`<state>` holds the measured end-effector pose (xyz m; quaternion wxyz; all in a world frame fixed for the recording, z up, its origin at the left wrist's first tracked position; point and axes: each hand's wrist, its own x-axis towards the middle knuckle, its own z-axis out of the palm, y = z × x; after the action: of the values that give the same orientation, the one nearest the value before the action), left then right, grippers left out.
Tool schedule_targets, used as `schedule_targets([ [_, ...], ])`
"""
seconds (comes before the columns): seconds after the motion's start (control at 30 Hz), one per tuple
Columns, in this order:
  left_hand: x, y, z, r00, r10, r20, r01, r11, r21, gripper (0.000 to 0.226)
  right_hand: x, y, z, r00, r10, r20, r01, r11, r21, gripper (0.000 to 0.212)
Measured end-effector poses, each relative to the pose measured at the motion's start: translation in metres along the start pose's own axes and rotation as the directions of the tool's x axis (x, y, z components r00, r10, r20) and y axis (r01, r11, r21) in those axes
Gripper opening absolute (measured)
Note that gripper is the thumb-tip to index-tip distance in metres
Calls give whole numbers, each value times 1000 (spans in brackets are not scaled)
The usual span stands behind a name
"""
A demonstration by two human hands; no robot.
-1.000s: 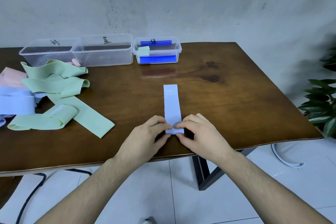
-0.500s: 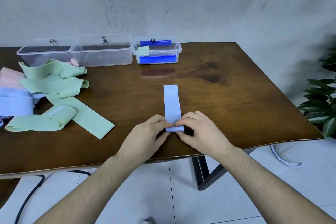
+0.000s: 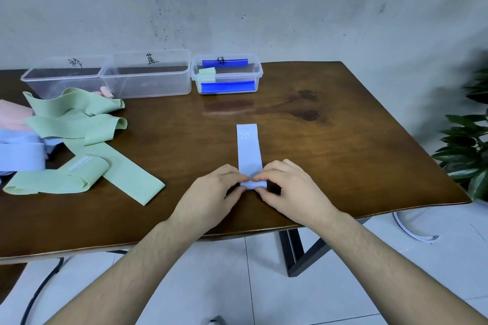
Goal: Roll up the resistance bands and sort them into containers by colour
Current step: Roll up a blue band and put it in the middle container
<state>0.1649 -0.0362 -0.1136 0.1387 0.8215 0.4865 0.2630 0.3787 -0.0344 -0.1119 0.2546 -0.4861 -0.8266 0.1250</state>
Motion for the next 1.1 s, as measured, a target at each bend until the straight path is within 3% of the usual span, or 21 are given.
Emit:
schedule_targets([
  [0.3, 1, -1, 1, 995, 94, -29, -92, 993, 77, 21, 6, 3, -2, 1000, -6, 29, 9, 997, -80, 29],
  [0.7, 10, -2, 1, 999, 39, 25, -42, 993, 109, 28, 9, 6, -2, 997, -27, 77, 39, 987, -158, 34],
  [0.9, 10, -2, 3, 997, 13, -78, -13, 1000, 0, 19, 11, 5, -4, 998, 5, 68, -2, 998, -59, 29],
  [1.1, -7, 5, 5, 989, 85, -122, -83, 996, 26, 19, -7, 3, -6, 997, -55, 51, 58, 997, -60, 25],
])
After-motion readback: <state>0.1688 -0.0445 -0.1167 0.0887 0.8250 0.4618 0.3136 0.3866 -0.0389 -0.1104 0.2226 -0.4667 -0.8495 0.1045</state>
